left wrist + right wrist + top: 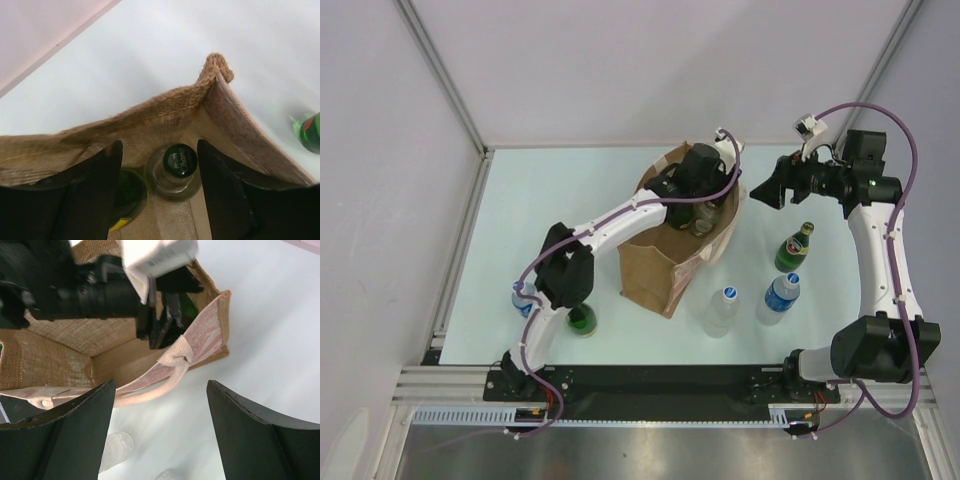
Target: Place the beverage into the canvas bag
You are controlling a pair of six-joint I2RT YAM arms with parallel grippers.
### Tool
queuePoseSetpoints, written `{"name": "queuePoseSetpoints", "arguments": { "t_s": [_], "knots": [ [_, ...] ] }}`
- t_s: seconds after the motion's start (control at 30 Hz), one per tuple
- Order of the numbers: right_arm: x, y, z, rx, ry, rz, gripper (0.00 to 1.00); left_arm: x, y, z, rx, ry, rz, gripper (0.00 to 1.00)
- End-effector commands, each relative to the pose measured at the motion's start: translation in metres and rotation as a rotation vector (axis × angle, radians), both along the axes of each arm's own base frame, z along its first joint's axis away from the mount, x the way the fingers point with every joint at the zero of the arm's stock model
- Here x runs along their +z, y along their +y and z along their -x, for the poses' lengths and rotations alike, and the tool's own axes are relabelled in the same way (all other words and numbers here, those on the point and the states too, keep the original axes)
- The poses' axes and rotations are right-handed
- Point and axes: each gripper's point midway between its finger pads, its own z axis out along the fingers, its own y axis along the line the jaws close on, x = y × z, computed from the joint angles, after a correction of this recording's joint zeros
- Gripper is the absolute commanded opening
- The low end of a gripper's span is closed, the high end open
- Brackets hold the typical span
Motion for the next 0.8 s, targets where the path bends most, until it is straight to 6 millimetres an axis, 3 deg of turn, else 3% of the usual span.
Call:
{"name": "queuePoseSetpoints", "arguments": {
  "t_s": [0.0, 0.3, 0.43, 0.53, 0.6, 0.63, 0.67, 0.7, 0.73, 0.77],
  "knots": [
    [0.021, -0.005, 0.005, -0.004, -0.055, 0.019, 0.80, 0.091, 0.014, 0.001, 0.047, -0.120, 0.134, 0.69],
    [0.016, -0.019, 0.005, -0.057, -0.028, 0.038, 0.80, 0.132, 0.032, 0.016, 0.065, -0.136, 0.188, 0.74],
    [0.008, -0.030, 0.003, -0.099, 0.004, 0.058, 0.80, 0.173, 0.045, 0.031, 0.057, -0.174, 0.244, 0.80],
    [0.001, -0.041, 0.002, -0.144, 0.030, 0.084, 0.80, 0.191, 0.057, 0.044, 0.045, -0.183, 0.255, 0.83],
    [-0.002, -0.044, 0.004, -0.147, 0.031, 0.106, 0.79, 0.197, 0.064, 0.052, 0.036, -0.184, 0.258, 0.83],
    [-0.003, -0.044, 0.005, -0.143, 0.031, 0.108, 0.79, 0.191, 0.067, 0.056, 0.034, -0.170, 0.246, 0.83],
    [-0.004, -0.044, 0.006, -0.142, 0.037, 0.110, 0.79, 0.204, 0.075, 0.065, 0.028, -0.183, 0.265, 0.83],
    [-0.004, -0.044, 0.006, -0.140, 0.037, 0.112, 0.79, 0.205, 0.078, 0.069, 0.027, -0.183, 0.266, 0.83],
    [-0.006, -0.044, 0.005, -0.142, 0.047, 0.110, 0.79, 0.196, 0.082, 0.072, 0.030, -0.167, 0.254, 0.83],
    [-0.006, -0.046, 0.004, -0.154, 0.056, 0.115, 0.79, 0.207, 0.091, 0.080, 0.033, -0.179, 0.268, 0.83]
  ]
}}
